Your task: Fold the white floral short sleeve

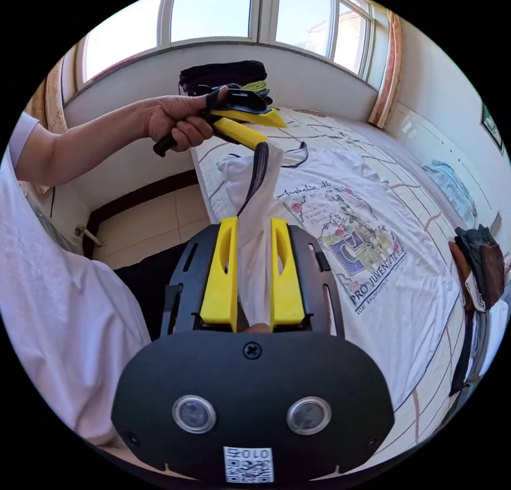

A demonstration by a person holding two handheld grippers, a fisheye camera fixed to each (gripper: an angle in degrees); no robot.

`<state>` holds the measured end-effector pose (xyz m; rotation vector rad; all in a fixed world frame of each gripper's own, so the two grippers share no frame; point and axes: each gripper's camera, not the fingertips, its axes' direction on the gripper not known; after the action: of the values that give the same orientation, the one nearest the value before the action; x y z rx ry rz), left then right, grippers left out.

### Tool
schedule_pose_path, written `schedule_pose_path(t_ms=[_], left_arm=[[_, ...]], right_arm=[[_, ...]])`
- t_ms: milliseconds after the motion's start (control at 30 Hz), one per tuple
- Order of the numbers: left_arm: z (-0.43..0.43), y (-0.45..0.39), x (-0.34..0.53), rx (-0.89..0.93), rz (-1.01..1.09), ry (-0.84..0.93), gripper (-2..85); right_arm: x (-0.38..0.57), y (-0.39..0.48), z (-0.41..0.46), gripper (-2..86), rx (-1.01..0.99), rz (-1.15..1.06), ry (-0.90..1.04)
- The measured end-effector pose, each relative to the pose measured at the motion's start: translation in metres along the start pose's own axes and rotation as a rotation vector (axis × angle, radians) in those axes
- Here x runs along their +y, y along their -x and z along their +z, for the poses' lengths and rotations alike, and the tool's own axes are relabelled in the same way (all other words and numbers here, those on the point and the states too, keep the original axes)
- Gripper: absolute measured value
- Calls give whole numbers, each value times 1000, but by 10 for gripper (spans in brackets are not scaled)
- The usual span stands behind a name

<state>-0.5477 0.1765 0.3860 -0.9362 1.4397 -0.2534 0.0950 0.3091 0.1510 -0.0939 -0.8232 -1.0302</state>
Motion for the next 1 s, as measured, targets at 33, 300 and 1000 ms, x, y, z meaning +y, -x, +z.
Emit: schedule_pose_path(t_ms=[33, 300, 1000], left_arm=[[1, -5, -5, -15, 23, 5, 90], [15, -15, -37, -181, 75, -20, 111], [41, -34, 2, -590, 170, 123, 98]], right_arm=[[1, 7, -4, 100, 25, 2, -38], [-13, 73, 31, 112, 166, -85, 19], [-20, 111, 86, 68, 478, -360, 134]])
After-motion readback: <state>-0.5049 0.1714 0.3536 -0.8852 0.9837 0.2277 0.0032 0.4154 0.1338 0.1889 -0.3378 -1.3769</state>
